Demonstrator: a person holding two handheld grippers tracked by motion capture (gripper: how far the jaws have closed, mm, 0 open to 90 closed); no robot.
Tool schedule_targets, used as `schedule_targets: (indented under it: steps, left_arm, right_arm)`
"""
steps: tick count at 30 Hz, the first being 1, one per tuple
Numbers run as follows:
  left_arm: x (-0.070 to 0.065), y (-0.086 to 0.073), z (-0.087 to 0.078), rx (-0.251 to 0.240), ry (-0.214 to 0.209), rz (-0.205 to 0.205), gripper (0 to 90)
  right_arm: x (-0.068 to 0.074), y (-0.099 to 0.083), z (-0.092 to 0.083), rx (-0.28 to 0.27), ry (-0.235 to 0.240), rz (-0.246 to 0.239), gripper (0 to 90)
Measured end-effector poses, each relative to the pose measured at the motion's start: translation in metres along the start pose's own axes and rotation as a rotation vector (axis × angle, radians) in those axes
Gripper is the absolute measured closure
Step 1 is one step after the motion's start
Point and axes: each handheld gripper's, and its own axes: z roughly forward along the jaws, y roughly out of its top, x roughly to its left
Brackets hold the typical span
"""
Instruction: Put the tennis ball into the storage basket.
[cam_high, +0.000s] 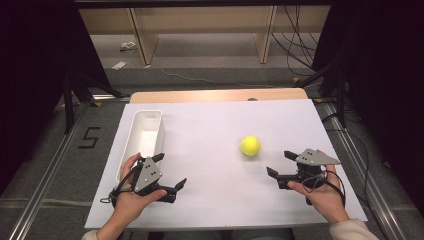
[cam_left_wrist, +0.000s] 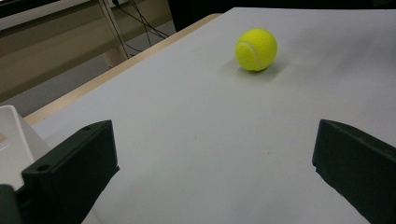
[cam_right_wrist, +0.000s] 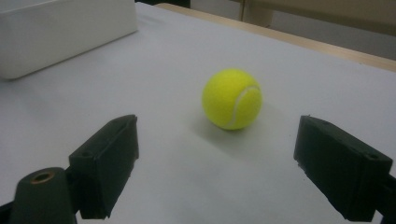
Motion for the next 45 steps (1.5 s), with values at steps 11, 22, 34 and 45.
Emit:
schedule_targets:
  steps: [11,22,34,45]
  left_arm:
    - [0.0,0.0,0.0,0.002,-0.003,0.006,0.0]
    - [-0.001,0.0,0.0,0.0,-0.007,0.006,0.0]
    - [-0.002,0.0,0.001,0.004,-0.01,0.005,0.0]
    - [-0.002,0.0,0.001,0.004,-0.01,0.006,0.0]
  right_arm:
    - [0.002,0.002,0.004,0.003,-0.012,-0.008,14.8]
    - [0.001,0.005,0.012,0.005,-0.034,-0.021,14.7]
    - [-0.002,0.008,0.024,0.01,-0.05,-0.008,14.9]
    - [-0.003,0.015,0.042,0.016,-0.058,-0.012,14.9]
